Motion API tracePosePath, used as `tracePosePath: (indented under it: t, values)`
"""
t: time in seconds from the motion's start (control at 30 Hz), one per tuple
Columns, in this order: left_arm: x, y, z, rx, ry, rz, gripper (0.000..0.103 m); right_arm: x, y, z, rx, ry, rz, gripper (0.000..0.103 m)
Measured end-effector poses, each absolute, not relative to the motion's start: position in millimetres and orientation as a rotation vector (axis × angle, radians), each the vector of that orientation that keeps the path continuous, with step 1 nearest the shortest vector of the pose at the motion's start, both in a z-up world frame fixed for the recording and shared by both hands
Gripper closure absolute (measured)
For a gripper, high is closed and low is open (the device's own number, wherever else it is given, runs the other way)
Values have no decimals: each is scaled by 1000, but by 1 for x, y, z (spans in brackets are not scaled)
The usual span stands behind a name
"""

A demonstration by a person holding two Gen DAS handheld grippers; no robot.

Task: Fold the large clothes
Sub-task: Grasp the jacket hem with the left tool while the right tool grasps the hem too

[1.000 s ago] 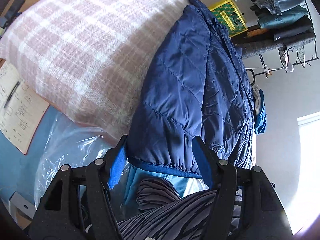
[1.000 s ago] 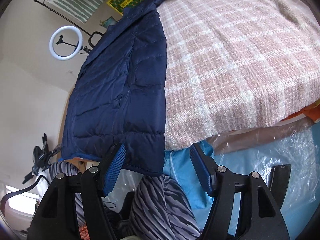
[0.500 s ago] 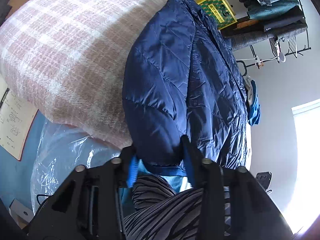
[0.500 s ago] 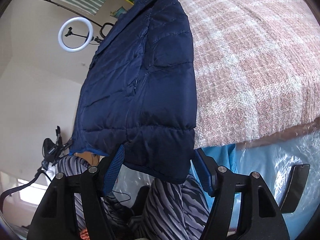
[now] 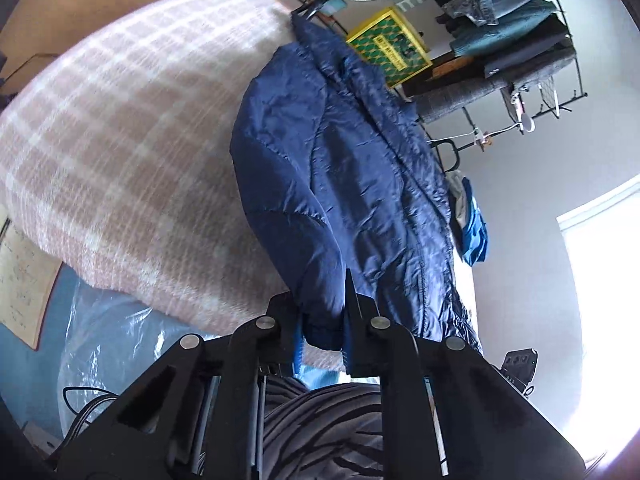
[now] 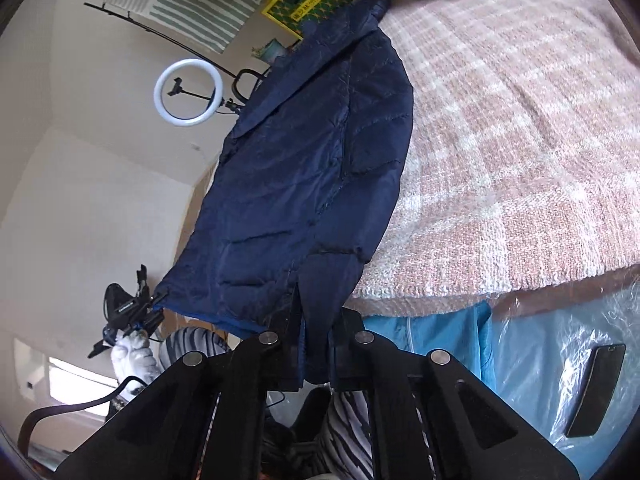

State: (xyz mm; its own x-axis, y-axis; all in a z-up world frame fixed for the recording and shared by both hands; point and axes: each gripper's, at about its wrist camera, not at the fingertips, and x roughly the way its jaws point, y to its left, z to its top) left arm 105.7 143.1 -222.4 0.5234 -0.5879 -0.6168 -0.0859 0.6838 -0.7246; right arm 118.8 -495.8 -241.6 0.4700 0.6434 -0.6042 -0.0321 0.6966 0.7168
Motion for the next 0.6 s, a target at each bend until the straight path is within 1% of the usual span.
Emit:
tracePosePath:
  t: [0.2, 0.27, 0.4, 0.5, 0.6]
  values:
    - [107, 145, -195, -778, 930, -351, 91, 121, -504, -221, 786, 945, 471, 97]
    - [109, 145, -194, -779, 931, -358, 91, 124, -505, -225, 800, 992, 436, 97]
    - [113, 141, -199, -735, 960, -352, 91, 120, -493, -239, 688, 1091, 386, 97]
    - [114, 138, -210, -729, 988, -347, 91, 114, -495, -249, 698, 1129, 364, 97]
    - [114, 139, -215, -741, 995, -346, 91, 110, -500, -253, 647, 1173, 302, 97]
